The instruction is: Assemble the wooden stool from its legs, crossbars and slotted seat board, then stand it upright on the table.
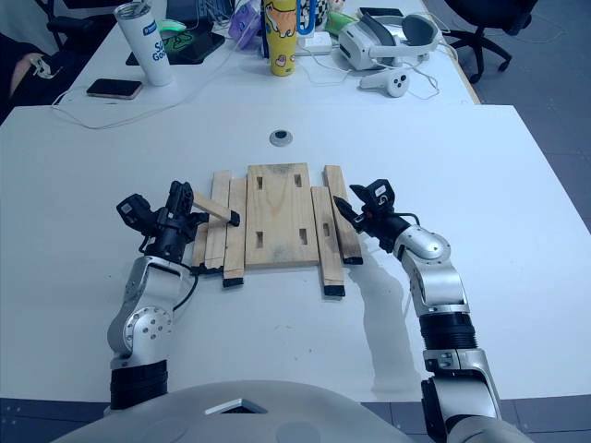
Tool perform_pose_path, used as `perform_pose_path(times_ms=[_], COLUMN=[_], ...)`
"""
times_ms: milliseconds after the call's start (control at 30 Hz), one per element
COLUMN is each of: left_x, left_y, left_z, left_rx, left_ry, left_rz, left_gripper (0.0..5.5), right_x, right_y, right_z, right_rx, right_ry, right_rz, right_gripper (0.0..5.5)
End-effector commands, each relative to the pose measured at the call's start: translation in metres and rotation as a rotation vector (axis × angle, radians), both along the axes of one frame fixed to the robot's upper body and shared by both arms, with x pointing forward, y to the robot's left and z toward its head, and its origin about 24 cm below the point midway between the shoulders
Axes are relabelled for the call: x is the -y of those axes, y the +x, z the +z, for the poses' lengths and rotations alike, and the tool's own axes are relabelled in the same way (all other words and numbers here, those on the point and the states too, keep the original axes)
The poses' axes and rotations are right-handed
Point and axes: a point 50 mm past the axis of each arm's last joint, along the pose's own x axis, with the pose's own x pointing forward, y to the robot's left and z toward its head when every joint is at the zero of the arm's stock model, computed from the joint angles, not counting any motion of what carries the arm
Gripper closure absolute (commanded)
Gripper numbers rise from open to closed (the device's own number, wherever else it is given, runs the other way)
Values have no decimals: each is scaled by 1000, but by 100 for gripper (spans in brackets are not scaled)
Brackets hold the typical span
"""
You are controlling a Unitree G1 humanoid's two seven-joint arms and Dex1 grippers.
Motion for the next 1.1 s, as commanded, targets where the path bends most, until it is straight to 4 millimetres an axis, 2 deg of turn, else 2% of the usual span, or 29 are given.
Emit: perform_pose_path(times_ms=[33,267,367,467,700,900,1100], left_x=[-2,12,13,9,7,10,17], left_y=[-3,-10,-17,-26,-35,-24,-15], left_z=[-15,-16,-19,-25,-26,-14,-15], left_rx=[-125,-189,-224,-282,-332,-282,-295], left_ry=[178,461,517,512,469,482,464], left_rz=[5,-130,-140,-123,-93,-85,-100], left_gripper=[509,509,509,509,509,509,509], right_x=[-2,-4,-6,-8,-17,-26,-31], right_y=[2,-2,-5,-11,-20,-22,-20], right_z=[3,1,-2,-4,-11,-14,-17], right_rx=[4,-14,-31,-47,-80,-91,-87], right_ry=[-9,-13,-18,-15,-18,-20,-46], right_rz=[9,12,15,14,17,28,35], right_gripper=[324,324,324,324,324,324,324])
